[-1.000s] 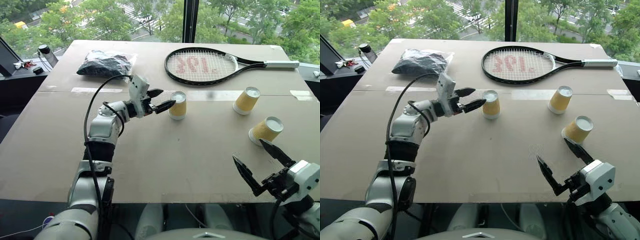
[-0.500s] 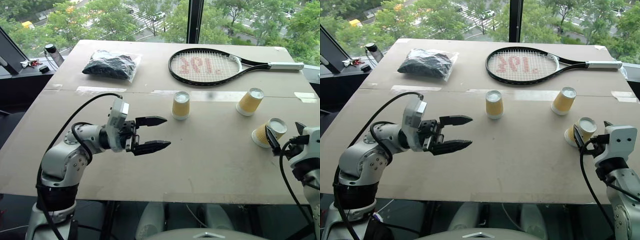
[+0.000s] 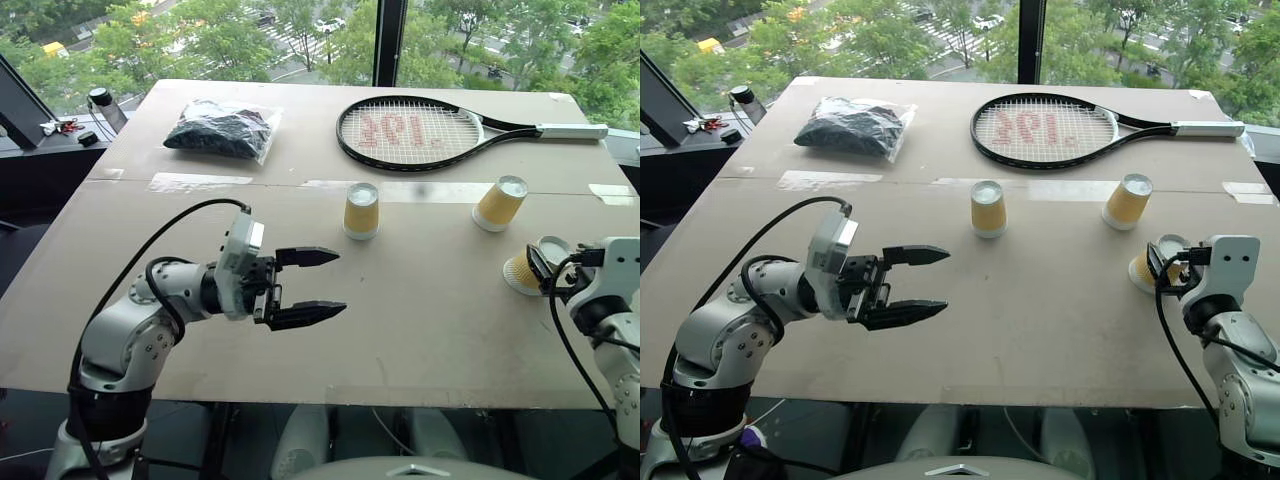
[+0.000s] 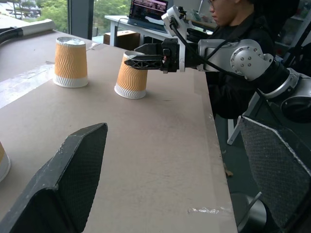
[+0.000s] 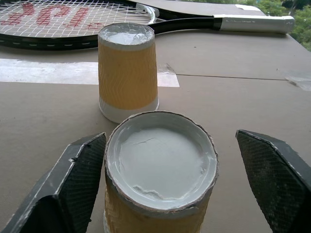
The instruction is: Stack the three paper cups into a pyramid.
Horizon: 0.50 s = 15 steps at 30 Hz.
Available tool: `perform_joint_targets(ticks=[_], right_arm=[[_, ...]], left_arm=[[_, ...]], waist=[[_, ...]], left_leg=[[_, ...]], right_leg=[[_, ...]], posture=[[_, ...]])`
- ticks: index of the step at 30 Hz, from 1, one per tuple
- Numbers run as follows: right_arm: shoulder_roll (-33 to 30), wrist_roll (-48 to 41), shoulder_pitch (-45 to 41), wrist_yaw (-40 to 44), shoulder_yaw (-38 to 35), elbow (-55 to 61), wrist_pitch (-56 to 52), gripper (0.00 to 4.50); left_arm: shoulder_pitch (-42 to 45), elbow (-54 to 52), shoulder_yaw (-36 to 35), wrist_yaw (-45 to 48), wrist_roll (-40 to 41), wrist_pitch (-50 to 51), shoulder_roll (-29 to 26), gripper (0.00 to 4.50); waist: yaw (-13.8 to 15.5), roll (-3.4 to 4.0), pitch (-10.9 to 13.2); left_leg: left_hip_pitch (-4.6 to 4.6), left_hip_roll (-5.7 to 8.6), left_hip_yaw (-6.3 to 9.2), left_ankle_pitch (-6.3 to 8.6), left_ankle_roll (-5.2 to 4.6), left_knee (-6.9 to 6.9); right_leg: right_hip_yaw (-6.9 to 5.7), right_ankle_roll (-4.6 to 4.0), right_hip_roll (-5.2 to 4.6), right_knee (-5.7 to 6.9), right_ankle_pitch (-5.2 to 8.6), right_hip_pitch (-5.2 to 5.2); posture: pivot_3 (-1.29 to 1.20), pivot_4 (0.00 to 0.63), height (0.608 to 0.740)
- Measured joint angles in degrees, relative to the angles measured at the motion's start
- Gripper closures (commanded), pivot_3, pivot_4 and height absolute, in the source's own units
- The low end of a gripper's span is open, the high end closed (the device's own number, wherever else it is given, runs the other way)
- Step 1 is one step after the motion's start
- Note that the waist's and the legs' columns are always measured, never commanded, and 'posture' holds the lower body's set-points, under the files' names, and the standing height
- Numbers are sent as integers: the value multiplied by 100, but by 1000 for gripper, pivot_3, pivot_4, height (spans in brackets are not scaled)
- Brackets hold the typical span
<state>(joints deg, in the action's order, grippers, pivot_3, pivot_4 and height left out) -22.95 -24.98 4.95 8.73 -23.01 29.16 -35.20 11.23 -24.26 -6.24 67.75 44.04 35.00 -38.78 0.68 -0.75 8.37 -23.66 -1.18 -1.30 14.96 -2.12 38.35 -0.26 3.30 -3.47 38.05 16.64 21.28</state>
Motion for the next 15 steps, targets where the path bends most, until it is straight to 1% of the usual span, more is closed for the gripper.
perform_joint_targets(ticks=[1,2,3,10,13,15], right_arm=[[14,-21,-6,-8,0,0,-19,1794],[42,-50,-21,-30,-16,0,-57,2281],[53,-76,-29,-37,-43,1,-84,2353],[12,-309,-59,112,9,210,-230,2353],[-38,-499,-333,194,109,421,-373,2353],[-209,-551,-737,263,469,567,-570,2353]], left_arm=[[-15,0,0,0,0,-12,0,0],[-29,0,0,0,0,-40,-1,0],[-29,0,0,0,0,-53,-4,0],[-146,-1,-58,-88,43,-211,17,0],[-286,6,-172,-217,-10,-485,149,0],[-524,39,-283,-281,-99,-697,198,0]], waist=[[-1,0,0],[0,0,0],[3,0,0],[-24,6,4],[-58,7,3],[-134,8,4]], left_leg=[[0,0,0,0,0,0],[0,0,0,0,0,0],[0,0,-1,0,0,0],[0,-1,-1,1,-1,-2],[1,-2,-2,1,-1,-2],[2,-2,-3,1,-2,-3]], right_leg=[[1,0,0,0,0,0],[1,0,0,-1,0,0],[0,0,0,-1,0,0],[3,0,1,0,0,2],[4,0,1,-1,0,2],[7,0,1,-1,0,2]], posture=[[0,150,740],[0,150,740],[0,150,740],[0,150,740],[0,150,740],[0,150,740]])
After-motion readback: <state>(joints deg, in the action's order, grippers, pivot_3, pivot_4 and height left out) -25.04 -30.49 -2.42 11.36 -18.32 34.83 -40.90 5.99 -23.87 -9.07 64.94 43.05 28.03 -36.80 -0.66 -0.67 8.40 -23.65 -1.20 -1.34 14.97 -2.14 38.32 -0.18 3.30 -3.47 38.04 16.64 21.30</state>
